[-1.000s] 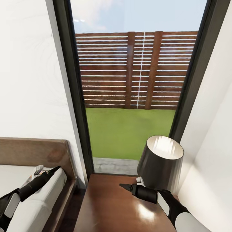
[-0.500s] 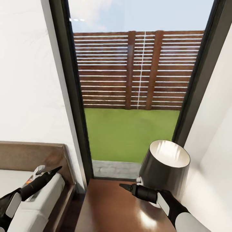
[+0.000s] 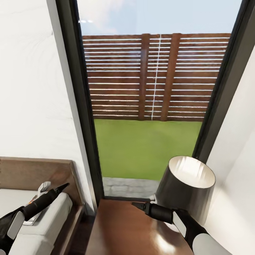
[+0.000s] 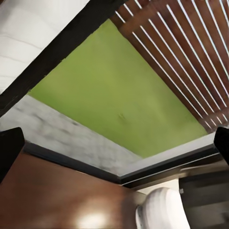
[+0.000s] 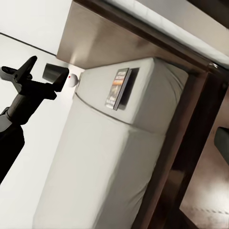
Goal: In the bedroom, move the book from the bed onto either nightstand, and place the two sandals side by side next to the bed.
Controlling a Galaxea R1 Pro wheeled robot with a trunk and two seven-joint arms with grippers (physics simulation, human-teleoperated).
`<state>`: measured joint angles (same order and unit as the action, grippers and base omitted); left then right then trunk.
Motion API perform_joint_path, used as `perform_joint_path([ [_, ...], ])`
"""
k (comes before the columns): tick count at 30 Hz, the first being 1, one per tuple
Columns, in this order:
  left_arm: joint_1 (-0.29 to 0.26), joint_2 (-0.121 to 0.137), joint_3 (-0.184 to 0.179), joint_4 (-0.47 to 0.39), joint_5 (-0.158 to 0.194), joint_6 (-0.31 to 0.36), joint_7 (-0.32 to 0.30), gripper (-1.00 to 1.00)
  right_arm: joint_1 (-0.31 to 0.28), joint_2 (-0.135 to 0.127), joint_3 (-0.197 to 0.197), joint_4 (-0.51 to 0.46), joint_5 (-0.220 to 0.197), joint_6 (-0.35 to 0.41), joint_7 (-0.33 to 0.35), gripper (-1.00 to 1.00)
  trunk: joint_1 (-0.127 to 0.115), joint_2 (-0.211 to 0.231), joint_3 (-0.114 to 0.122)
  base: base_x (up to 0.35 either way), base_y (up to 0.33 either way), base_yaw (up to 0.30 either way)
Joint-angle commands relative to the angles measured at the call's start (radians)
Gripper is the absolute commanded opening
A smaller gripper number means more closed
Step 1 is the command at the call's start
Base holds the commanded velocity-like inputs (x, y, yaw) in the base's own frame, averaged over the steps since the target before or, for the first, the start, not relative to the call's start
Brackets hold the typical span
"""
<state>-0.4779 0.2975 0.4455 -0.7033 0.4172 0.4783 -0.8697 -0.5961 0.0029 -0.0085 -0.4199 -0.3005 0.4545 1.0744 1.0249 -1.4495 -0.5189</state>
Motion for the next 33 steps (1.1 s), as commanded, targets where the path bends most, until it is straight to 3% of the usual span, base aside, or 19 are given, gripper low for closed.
perform_joint_path([
  [1,-0.001,0.000,0.001,0.001,0.006,0.008,-0.002,1.00,-0.001,0.000,-0.001,0.000,-0.005,0.009,0.001,1.00,0.000,-0.001,-0.001,0.087,0.210,0.000],
  [33,-0.001,-0.001,-0.001,0.001,0.006,0.007,-0.001,1.00,-0.001,0.000,-0.001,0.001,-0.005,0.009,0.001,1.00,0.000,-0.001,-0.001,0.083,0.018,0.000],
])
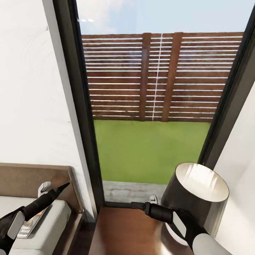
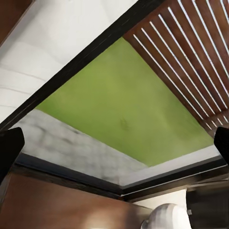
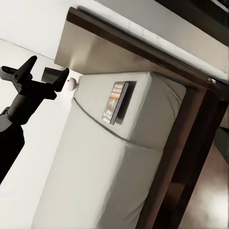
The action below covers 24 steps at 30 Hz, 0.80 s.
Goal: In the bedroom, move the book from the bed onto either nightstand, and place the two sandals side by side next to the bed.
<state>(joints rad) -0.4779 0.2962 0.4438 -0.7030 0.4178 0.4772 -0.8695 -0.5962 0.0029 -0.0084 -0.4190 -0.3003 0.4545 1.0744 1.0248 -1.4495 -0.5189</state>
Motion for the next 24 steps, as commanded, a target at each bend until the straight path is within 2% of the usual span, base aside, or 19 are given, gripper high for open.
perform_joint_path([
  [1,-0.001,-0.001,0.001,0.000,0.006,0.008,-0.002,1.00,0.000,0.000,-0.001,0.000,-0.005,0.009,0.001,1.00,0.000,0.000,-0.001,0.105,0.000,0.000],
  [24,-0.001,-0.011,0.002,0.000,0.006,0.008,0.000,1.00,0.000,0.000,-0.001,0.000,-0.006,0.009,0.001,1.00,0.000,0.000,-0.001,0.009,0.000,0.000],
])
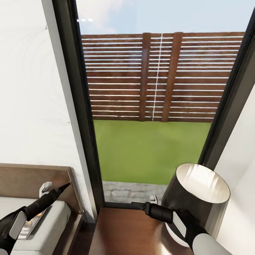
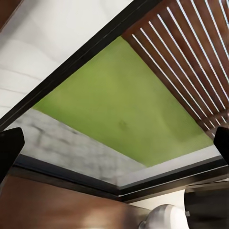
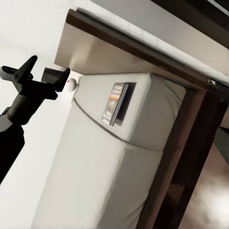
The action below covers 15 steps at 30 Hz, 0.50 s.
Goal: In the bedroom, move the book from the bed onto either nightstand, and place the two sandals side by side next to the bed.
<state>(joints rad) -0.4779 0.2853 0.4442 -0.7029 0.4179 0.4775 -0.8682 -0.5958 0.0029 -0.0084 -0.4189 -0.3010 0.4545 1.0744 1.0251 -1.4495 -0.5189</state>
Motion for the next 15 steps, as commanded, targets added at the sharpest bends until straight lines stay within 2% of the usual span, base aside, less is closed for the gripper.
perform_joint_path([
  [1,-0.001,0.000,0.001,0.000,0.006,0.008,-0.002,1.00,-0.001,0.000,-0.001,0.000,-0.005,0.009,0.001,1.00,0.000,-0.001,-0.001,0.000,0.000,0.000],
  [10,-0.001,0.003,0.005,0.006,0.008,0.012,-0.004,1.00,-0.001,0.000,-0.001,0.000,-0.007,0.009,0.001,1.00,0.000,-0.001,-0.001,0.000,0.000,0.000],
  [12,-0.001,0.016,0.008,0.023,0.008,0.014,-0.006,1.00,-0.001,0.000,-0.001,0.000,-0.009,0.009,0.001,1.00,0.000,-0.001,-0.001,0.000,0.000,0.000],
  [15,-0.001,0.058,0.009,0.063,0.008,0.015,-0.008,1.00,-0.001,0.000,-0.001,0.000,-0.010,0.009,0.001,1.00,0.000,-0.001,-0.001,0.000,0.000,0.000],
])
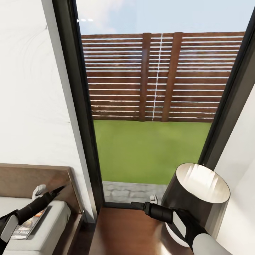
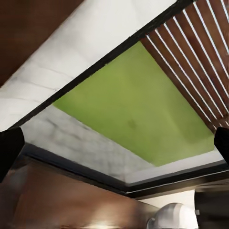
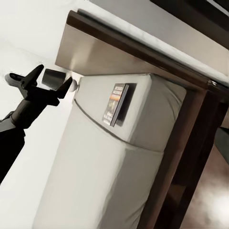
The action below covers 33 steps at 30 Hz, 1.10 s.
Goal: In the bedroom, move the book from the bed onto either nightstand, and place the two sandals side by side next to the bed.
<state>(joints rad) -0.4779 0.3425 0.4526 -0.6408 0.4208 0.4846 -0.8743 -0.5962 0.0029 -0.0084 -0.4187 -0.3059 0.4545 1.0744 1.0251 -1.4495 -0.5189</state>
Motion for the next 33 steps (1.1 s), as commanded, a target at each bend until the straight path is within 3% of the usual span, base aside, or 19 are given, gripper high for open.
perform_joint_path([
  [1,-0.001,0.010,0.002,0.012,0.006,0.008,-0.002,1.00,-0.001,0.000,-0.001,0.000,-0.005,0.009,0.001,1.00,0.000,-0.001,-0.001,0.000,0.000,0.000],
  [5,0.000,0.071,0.010,0.106,0.007,0.006,-0.003,1.00,-0.001,0.000,-0.001,0.000,-0.006,0.009,0.001,1.00,0.000,-0.001,-0.001,0.000,0.000,0.000],
  [10,0.001,0.112,0.014,0.177,0.008,0.004,-0.005,1.00,-0.001,0.000,-0.001,0.000,-0.005,0.009,0.001,1.00,0.000,-0.001,-0.001,0.000,0.000,0.000],
  [33,0.001,0.110,0.008,0.208,0.003,-0.002,-0.005,1.00,-0.001,0.024,-0.001,0.001,0.000,0.009,-0.001,1.00,0.000,-0.001,-0.010,0.000,0.000,0.000],
])
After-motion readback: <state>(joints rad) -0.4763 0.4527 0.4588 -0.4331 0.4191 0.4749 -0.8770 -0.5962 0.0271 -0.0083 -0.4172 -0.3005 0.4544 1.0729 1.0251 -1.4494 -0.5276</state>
